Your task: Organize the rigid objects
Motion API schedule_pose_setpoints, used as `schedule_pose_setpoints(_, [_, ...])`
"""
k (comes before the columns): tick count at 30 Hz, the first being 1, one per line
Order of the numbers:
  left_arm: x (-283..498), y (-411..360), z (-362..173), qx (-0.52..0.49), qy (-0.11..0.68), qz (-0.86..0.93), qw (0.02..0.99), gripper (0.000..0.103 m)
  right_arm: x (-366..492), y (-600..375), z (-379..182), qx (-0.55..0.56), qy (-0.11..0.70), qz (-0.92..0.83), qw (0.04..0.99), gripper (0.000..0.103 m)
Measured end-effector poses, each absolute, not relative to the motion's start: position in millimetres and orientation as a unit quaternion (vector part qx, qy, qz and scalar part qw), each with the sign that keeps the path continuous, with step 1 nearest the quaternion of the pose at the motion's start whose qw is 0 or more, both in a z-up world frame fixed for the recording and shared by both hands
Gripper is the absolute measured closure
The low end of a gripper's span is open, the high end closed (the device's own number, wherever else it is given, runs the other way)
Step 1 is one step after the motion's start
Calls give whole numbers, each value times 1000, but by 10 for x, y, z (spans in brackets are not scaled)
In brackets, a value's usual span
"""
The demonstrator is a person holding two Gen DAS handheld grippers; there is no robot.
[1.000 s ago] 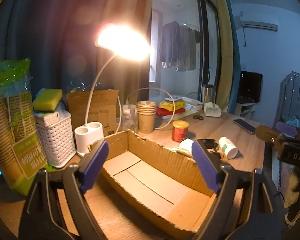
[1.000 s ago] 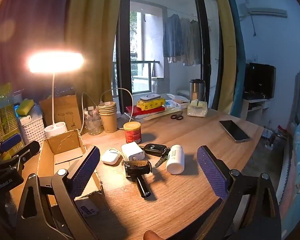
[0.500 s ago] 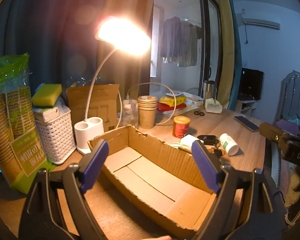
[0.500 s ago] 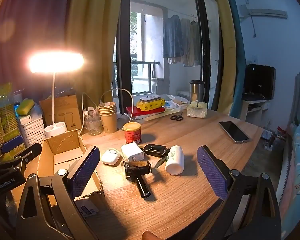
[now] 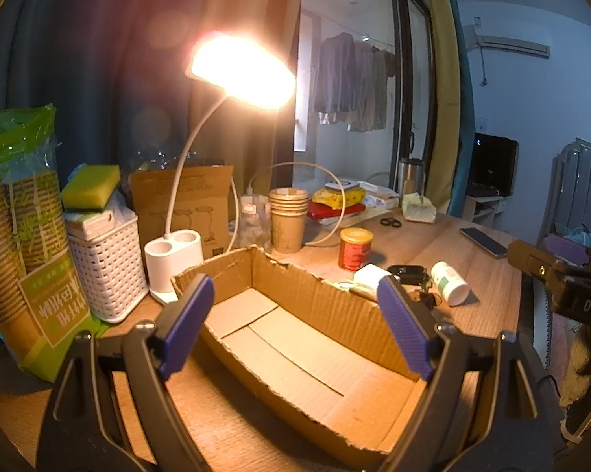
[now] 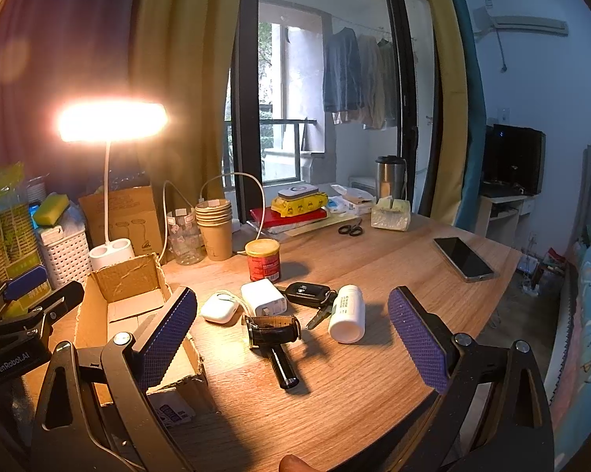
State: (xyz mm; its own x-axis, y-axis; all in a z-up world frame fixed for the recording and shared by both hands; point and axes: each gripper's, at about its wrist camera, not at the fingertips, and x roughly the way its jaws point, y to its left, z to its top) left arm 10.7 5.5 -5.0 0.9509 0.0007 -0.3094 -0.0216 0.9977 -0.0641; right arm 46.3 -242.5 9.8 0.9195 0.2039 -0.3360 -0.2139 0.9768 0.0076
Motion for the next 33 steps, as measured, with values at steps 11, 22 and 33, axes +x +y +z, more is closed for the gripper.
schedule_pose_setpoints(11, [132,74,-57,-34,158,7,987,17,466,-2432,103,-14,172,108,979,4])
schedule_pose_setpoints(22, [106,52,-60,-35,153,3,988,18,478,-2444,101,-13,171,109,979,4])
schedule_pose_setpoints(33, [120,55,-56,-36,158,11,987,17,484,-2444,99,-13,172,109,979,4])
